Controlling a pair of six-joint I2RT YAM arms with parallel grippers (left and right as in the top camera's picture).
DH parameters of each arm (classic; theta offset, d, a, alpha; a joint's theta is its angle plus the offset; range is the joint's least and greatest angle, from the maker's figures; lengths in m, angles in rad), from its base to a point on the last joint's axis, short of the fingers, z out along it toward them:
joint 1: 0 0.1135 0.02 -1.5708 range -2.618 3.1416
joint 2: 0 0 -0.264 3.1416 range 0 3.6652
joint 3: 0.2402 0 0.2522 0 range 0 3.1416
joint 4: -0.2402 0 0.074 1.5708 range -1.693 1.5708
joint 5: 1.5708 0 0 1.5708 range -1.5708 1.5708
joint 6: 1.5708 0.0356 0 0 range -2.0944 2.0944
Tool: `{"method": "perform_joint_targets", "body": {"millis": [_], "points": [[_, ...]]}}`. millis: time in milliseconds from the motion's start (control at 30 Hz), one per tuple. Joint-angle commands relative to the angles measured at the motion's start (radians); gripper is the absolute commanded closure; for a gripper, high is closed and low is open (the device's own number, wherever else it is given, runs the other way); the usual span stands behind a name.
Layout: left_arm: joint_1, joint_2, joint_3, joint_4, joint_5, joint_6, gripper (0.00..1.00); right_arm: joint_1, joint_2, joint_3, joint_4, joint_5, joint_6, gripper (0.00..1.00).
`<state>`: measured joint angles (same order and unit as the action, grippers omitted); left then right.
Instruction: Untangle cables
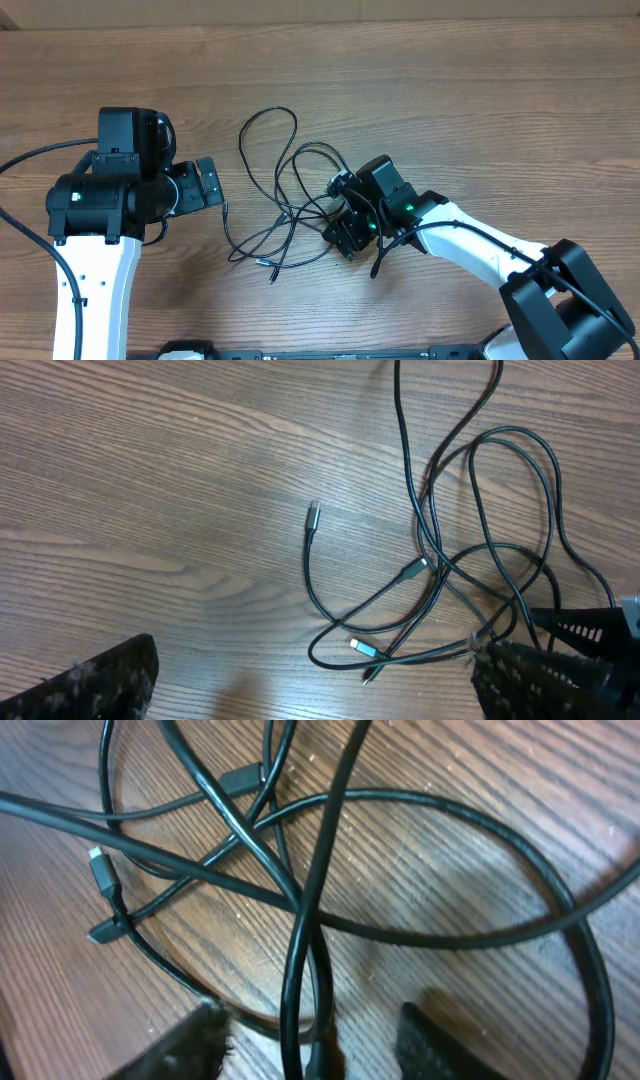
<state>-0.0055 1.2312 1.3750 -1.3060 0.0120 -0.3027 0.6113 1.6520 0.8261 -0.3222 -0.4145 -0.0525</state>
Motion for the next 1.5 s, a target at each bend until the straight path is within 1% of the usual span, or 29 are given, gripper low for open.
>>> {"method": "perform_joint_targets", "body": {"millis": [0, 33, 67, 100, 133, 167, 400, 567, 633, 800, 833, 867, 900, 933, 1033, 1133, 1467], "points": [[0.005, 0.005, 0.002, 0.001, 0.006, 0.019, 0.0, 0.015, 0.037, -0.007, 0.023, -0.006, -0.005, 0.65], [0.005, 0.005, 0.002, 0.001, 0.006, 0.019, 0.0, 0.018, 0.044, -0.007, 0.027, -0.006, -0.005, 0.71], [0.005, 0.005, 0.002, 0.001, 0.006, 0.019, 0.0, 0.024, 0.053, -0.007, 0.036, -0.006, -0.005, 0.83], [0.005, 0.005, 0.002, 0.001, 0.006, 0.019, 0.0, 0.027, 0.054, -0.007, 0.041, -0.007, -0.004, 0.91], [0.005, 0.005, 0.002, 0.001, 0.006, 0.019, 0.0, 0.031, 0.054, -0.007, 0.044, -0.006, -0.004, 0.95], [0.005, 0.005, 0.002, 0.001, 0.006, 0.019, 0.0, 0.032, 0.054, -0.007, 0.044, -0.006, -0.004, 0.96], [0.005, 0.005, 0.002, 0.002, 0.006, 0.019, 0.0, 0.033, 0.053, -0.006, 0.061, -0.006, 0.037, 0.96], [0.005, 0.005, 0.002, 0.001, 0.006, 0.019, 0.0, 0.033, 0.052, -0.006, 0.064, -0.006, 0.037, 0.96], [0.005, 0.005, 0.002, 0.002, 0.006, 0.019, 0.0, 0.033, 0.052, -0.006, 0.064, -0.006, 0.037, 0.94], [0.005, 0.005, 0.002, 0.001, 0.006, 0.019, 0.0, 0.033, 0.052, -0.006, 0.062, -0.006, 0.037, 0.93], [0.005, 0.005, 0.002, 0.001, 0.006, 0.019, 0.0, 0.033, 0.052, -0.006, 0.059, -0.006, 0.037, 0.92], [0.005, 0.005, 0.002, 0.001, 0.006, 0.019, 0.0, 0.033, 0.052, -0.006, 0.056, -0.006, 0.037, 0.86], [0.005, 0.005, 0.002, 0.001, 0.006, 0.019, 0.0, 0.033, 0.052, -0.006, 0.054, -0.006, 0.037, 0.77], [0.005, 0.005, 0.002, 0.001, 0.006, 0.019, 0.0, 0.033, 0.052, -0.006, 0.051, -0.006, 0.037, 0.72], [0.005, 0.005, 0.002, 0.001, 0.006, 0.019, 0.0, 0.033, 0.052, -0.006, 0.047, -0.006, 0.037, 0.69], [0.005, 0.005, 0.002, 0.001, 0.006, 0.019, 0.0, 0.033, 0.05, -0.006, 0.044, -0.006, 0.037, 0.68], [0.005, 0.005, 0.002, 0.001, 0.006, 0.019, 0.0, 0.032, 0.025, -0.006, 0.02, -0.005, 0.036, 0.74]]}}
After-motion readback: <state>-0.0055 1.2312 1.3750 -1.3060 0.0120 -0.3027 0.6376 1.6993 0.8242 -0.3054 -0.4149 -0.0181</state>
